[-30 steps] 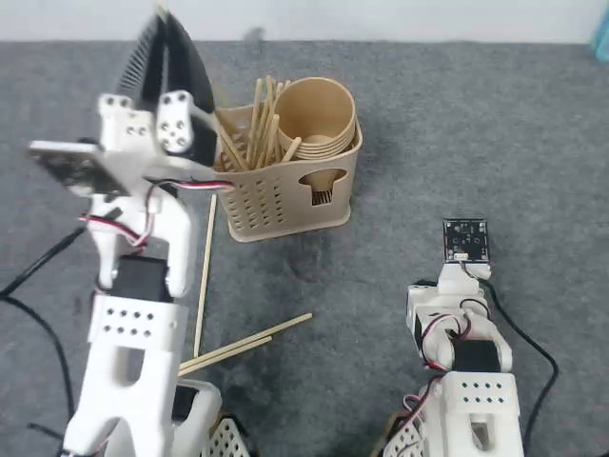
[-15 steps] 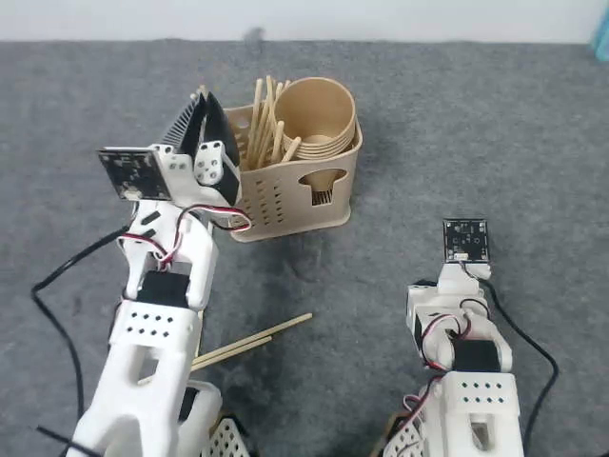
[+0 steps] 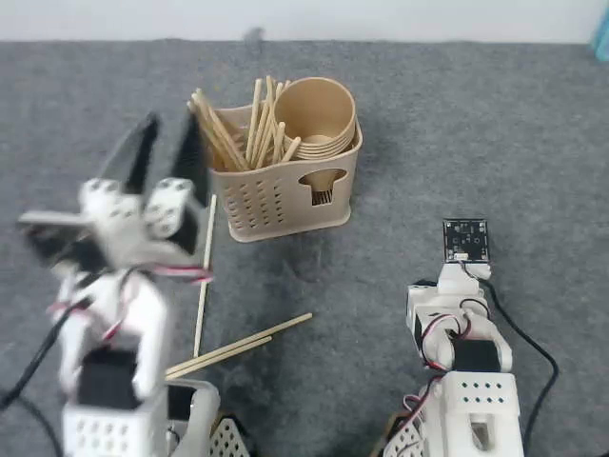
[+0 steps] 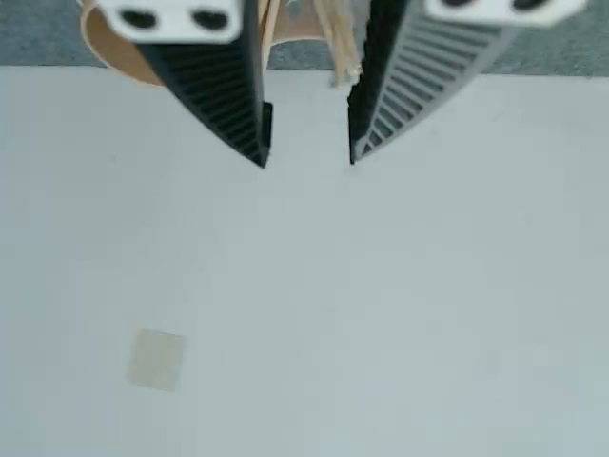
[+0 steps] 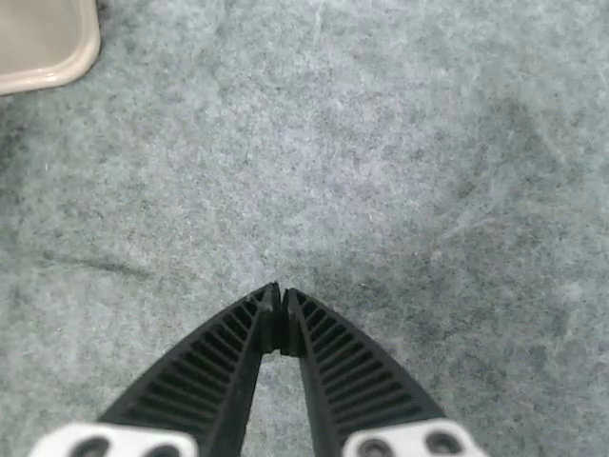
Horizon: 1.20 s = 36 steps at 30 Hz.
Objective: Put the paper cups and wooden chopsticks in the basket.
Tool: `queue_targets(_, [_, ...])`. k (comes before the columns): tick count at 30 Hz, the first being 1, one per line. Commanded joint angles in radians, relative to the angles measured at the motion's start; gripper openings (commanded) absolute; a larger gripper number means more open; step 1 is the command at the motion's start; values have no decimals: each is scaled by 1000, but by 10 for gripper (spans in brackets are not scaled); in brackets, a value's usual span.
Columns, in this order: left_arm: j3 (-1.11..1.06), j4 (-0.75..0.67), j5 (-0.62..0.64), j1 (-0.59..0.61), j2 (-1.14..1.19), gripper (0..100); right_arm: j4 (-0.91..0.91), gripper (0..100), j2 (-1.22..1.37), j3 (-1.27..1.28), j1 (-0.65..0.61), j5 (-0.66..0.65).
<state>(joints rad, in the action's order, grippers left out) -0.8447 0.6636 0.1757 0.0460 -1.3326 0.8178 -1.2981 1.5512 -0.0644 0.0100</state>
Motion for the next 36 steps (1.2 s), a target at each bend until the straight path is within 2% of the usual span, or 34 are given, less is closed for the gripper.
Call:
queue_targets(1, [143, 204, -8, 92, 26, 94, -27, 8, -22, -3, 12, -18])
queue_targets(7, [257, 434, -8, 239, 275, 94, -19, 8, -22, -3, 12, -18])
queue_targets(11, [288, 585, -8, 250, 463, 95, -19, 8, -22, -3, 12, -18])
queue_targets(14, [285, 618, -8, 249, 580, 96, -19, 8, -22, -2, 12, -18])
queue_targets(21, [206, 600, -8, 245, 793, 96, -19, 8, -22, -2, 13, -18])
queue_targets(26, [108, 446, -12, 245, 882, 98, -19, 8, -22, -2, 13, -18])
queue_targets(30, [33, 336, -14, 196, 907, 99, -19, 8, -22, -2, 13, -18])
queue_targets(33, [8, 288, -9, 147, 908, 103, -19, 8, -22, -2, 13, -18])
queue_targets(36, [5, 287, -8, 118, 914, 160, -18, 8, -22, -2, 13, -18])
